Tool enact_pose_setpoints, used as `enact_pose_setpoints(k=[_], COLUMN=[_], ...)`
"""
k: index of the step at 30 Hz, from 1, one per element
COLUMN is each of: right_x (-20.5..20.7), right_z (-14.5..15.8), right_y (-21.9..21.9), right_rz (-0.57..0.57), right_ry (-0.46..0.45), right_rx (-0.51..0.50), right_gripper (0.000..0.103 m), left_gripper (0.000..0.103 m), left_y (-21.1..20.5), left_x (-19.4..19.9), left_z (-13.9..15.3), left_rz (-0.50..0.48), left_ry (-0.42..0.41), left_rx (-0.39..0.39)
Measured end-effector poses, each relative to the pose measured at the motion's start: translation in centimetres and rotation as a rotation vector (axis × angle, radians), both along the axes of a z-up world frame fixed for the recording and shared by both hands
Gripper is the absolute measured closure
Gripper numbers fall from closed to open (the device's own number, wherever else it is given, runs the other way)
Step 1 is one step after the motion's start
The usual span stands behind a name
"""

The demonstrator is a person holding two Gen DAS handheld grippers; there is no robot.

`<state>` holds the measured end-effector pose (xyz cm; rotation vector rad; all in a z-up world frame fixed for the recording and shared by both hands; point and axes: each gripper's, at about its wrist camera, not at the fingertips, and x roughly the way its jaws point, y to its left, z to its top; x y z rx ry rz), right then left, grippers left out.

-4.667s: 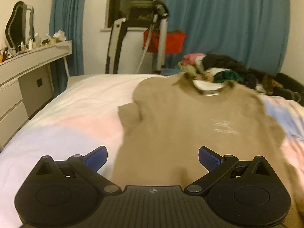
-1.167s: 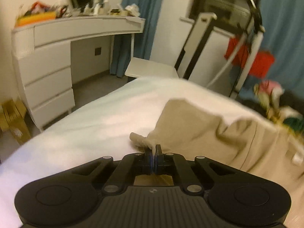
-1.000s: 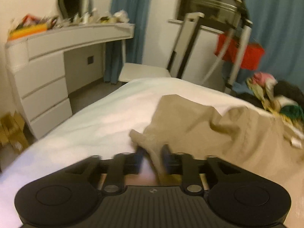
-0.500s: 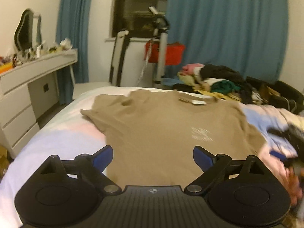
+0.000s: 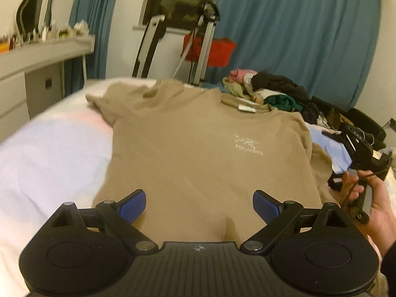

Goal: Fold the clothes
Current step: 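Grasp the shirt edge with the right gripper and smooth it flat, then release the right gripper and move both grippers over the flat shirt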

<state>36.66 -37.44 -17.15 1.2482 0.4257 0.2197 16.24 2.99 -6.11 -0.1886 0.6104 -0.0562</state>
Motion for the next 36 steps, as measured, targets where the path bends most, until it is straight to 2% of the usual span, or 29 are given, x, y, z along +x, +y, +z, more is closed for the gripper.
enact_pose_setpoints(k=[2,3,4,6,7,8,10,14,20,22,24,26,27,28,29,31,36], right_x=[1.2,1.9,2.5,3.1,3.6,4.1,4.0,1.9,-0.8,-1.7,-1.3,-1.0,-1.4,-1.8,-2.2,-3.0,-8.9], right_z=[-0.7,-1.0,-1.4,-1.8,-1.7,-1.2,0.1,2.9,3.9,4.2,4.2,4.9,5.6,6.2,6.8,8.0,11.2], right_y=[0.1,0.1,0.2,0.0,0.1,0.2,0.3,-0.9,-4.0,-4.9,-5.3,-5.3,-4.7,-4.2,-3.6,-2.5,0.2], right_rz=[-0.004,-0.006,-0.008,-0.021,-0.006,0.01,-0.011,-0.16,-0.377,-0.448,-0.443,-0.398,-0.381,-0.365,-0.348,-0.315,-0.199], right_ry=[0.024,0.037,0.048,0.025,0.024,0.035,0.017,-0.14,-0.092,-0.074,0.012,0.069,0.074,0.08,0.086,0.097,0.1], right_rx=[0.01,0.015,0.021,0.085,0.085,0.048,-0.031,-0.135,-0.323,-0.384,-0.422,-0.454,-0.482,-0.51,-0.538,-0.593,-0.8], right_gripper=[0.039,0.051,0.058,0.066,0.077,0.084,0.091,0.093,0.093,0.09,0.089,0.077,0.05,0.016,0.009,0.011,0.012], left_gripper=[0.008,0.008,0.008,0.008,0.008,0.008,0.008,0.008,0.008,0.008,0.008,0.008,0.008,0.008,0.008,0.008,0.008], left_y=[-0.1,-0.2,-0.4,-0.8,-1.1,-1.4,-1.9,-2.6,-2.7,-2.7,-2.6,-2.6,-2.6,-2.6,-2.6,-2.7,-2.6], left_x=[0.6,0.9,1.2,1.8,2.0,2.1,2.3,2.3,1.7,1.5,1.3,1.3,1.2,1.1,1.0,0.7,-0.4], left_z=[-0.6,-0.8,-1.0,-1.4,-1.6,-1.7,-1.9,-2.1,-1.7,-1.5,-1.3,-1.1,-0.9,-0.8,-0.7,-0.4,-0.1], left_rz=[-0.001,-0.002,-0.007,-0.016,-0.022,-0.027,-0.035,-0.051,-0.071,-0.076,-0.081,-0.085,-0.088,-0.092,-0.097,-0.107,-0.137], left_ry=[0.005,0.009,0.014,0.021,0.019,0.016,0.009,0.004,-0.016,-0.022,-0.027,-0.033,-0.038,-0.042,-0.046,-0.055,-0.052], left_rx=[0.01,0.012,0.008,0.007,0.015,0.027,0.056,0.07,0.074,0.077,0.076,0.065,0.064,0.063,0.064,0.065,0.034])
